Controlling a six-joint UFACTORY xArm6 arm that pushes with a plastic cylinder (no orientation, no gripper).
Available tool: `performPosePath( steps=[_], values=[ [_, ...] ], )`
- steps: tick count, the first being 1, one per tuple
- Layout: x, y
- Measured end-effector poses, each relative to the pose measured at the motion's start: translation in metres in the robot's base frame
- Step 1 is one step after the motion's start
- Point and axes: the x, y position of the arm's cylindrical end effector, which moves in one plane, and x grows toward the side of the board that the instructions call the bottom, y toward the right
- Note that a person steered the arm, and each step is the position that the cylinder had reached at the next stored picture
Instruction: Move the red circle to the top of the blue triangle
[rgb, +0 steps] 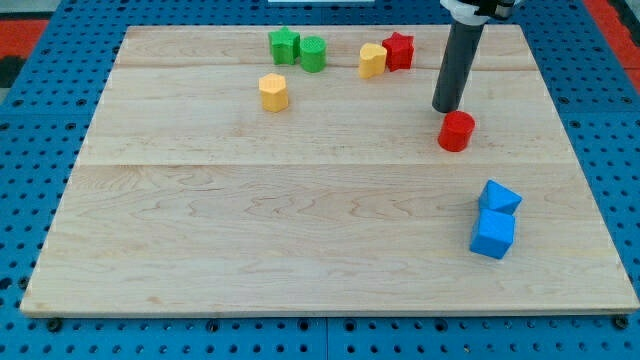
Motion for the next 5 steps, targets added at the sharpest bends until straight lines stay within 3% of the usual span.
performPosePath(
  steps=[5],
  values=[
    [0.024,-0.004]
  ],
)
